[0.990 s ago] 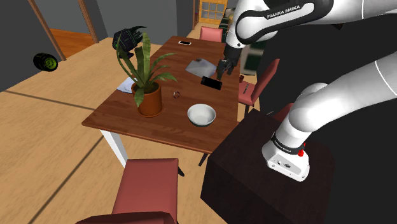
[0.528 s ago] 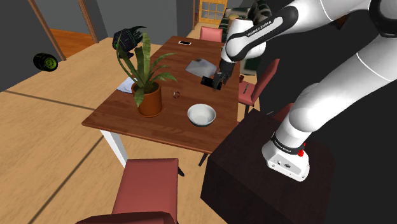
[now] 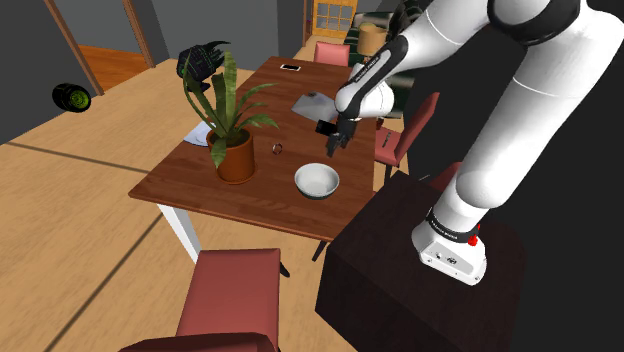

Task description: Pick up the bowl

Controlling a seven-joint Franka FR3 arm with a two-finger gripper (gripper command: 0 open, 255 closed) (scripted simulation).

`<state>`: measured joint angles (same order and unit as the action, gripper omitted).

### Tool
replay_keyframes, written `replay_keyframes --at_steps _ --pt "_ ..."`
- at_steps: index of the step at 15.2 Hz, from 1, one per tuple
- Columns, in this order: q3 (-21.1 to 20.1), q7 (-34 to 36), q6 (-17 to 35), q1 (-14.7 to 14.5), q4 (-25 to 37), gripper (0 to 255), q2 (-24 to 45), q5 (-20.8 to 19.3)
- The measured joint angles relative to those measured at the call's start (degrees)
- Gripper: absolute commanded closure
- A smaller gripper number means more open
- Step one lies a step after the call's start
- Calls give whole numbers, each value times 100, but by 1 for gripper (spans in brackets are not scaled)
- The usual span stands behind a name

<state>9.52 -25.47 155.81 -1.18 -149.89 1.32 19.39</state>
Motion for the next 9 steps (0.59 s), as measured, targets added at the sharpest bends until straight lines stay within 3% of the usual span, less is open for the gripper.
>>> replay_keyframes --at_steps 4,9 --pt "-231 -974 467 184 548 0 1100 1016" --pt "-527 -1492 787 418 703 0 1606 1561"
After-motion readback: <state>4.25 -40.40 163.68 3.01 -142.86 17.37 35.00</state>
